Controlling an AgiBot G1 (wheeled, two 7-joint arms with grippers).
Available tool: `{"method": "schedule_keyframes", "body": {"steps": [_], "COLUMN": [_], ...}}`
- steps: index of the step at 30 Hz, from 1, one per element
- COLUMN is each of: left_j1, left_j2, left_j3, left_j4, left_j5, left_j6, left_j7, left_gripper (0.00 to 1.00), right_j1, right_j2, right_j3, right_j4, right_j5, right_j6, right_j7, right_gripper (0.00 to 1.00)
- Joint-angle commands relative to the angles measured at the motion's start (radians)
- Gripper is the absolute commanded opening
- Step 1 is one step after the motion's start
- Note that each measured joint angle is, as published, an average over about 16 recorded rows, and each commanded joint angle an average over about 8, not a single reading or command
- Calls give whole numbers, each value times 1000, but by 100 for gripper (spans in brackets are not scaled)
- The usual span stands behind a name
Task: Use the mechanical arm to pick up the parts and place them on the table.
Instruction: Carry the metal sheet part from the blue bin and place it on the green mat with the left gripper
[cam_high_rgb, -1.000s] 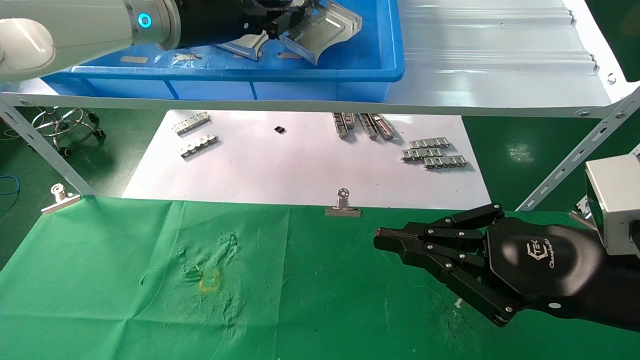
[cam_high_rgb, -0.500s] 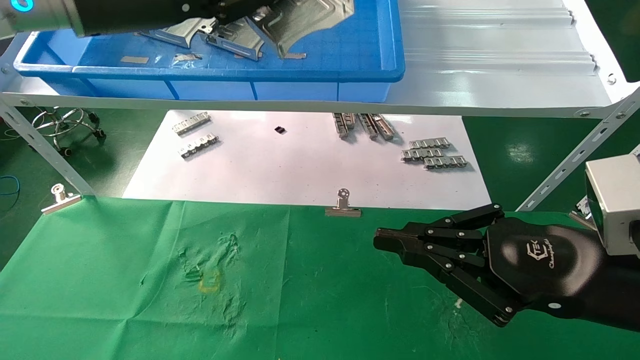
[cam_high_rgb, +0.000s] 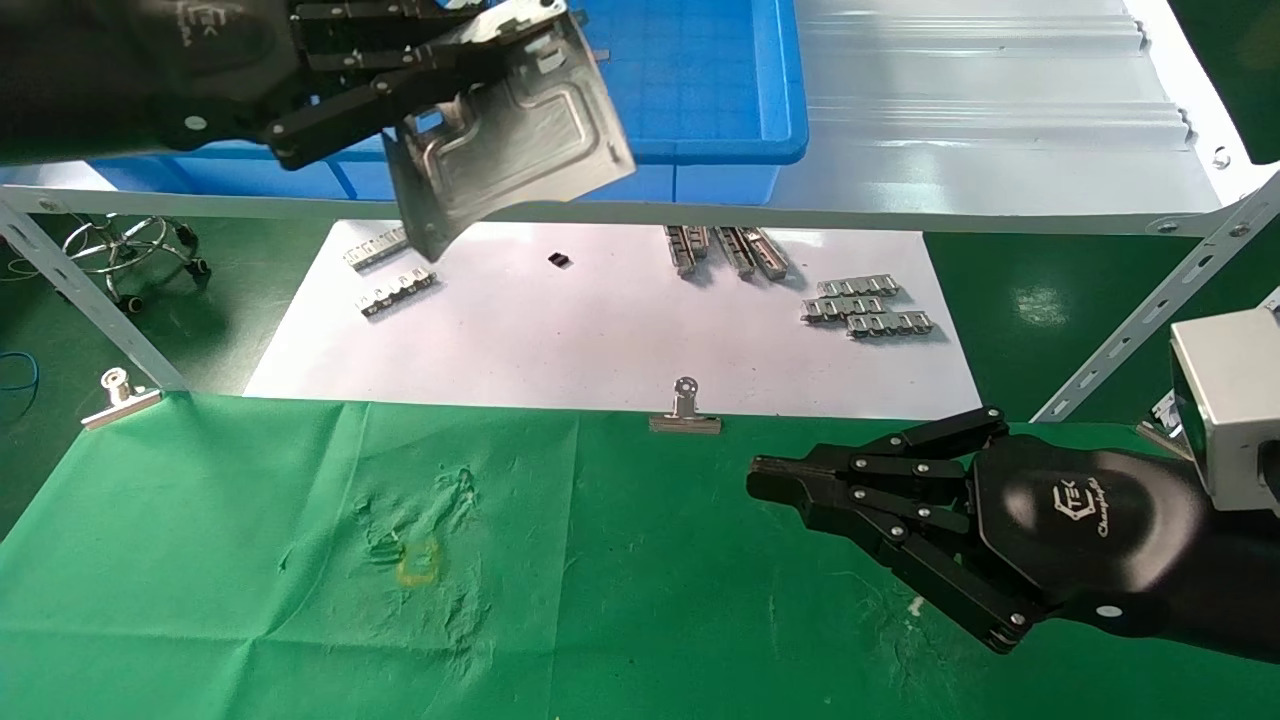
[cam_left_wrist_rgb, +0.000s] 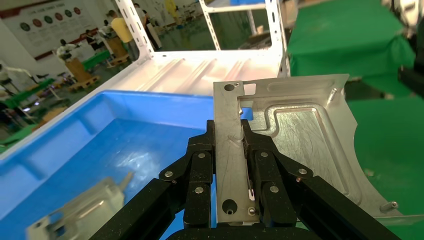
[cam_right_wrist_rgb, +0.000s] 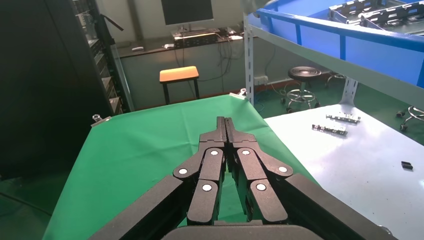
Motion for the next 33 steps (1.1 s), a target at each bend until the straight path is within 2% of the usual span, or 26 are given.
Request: {"method": "schedule_keyframes", "body": {"steps": [1, 11, 17, 24, 33], "left_j1": [10, 162, 231, 249, 276], "left_j2": [-29, -221, -286, -276, -189], "left_j3": [7, 133, 246, 349, 375], "left_j4": [-30, -309, -412, -389, -269], "left_j5": [-5, -72, -55, 19, 81], "left_j6": [5, 4, 2, -36, -134], "left_j7": [18, 94, 180, 280, 368], "left_gripper": [0, 0, 0, 0, 0], "right_j1": [0, 0, 0, 0, 0], "right_j2": [0, 0, 0, 0, 0], "right_j3": [0, 0, 0, 0, 0], "right_j4": [0, 0, 0, 0, 0], "right_j5": [0, 0, 0, 0, 0], "right_j6": [0, 0, 0, 0, 0], "right_j7": [0, 0, 0, 0, 0], "right_gripper": [0, 0, 0, 0, 0]}}
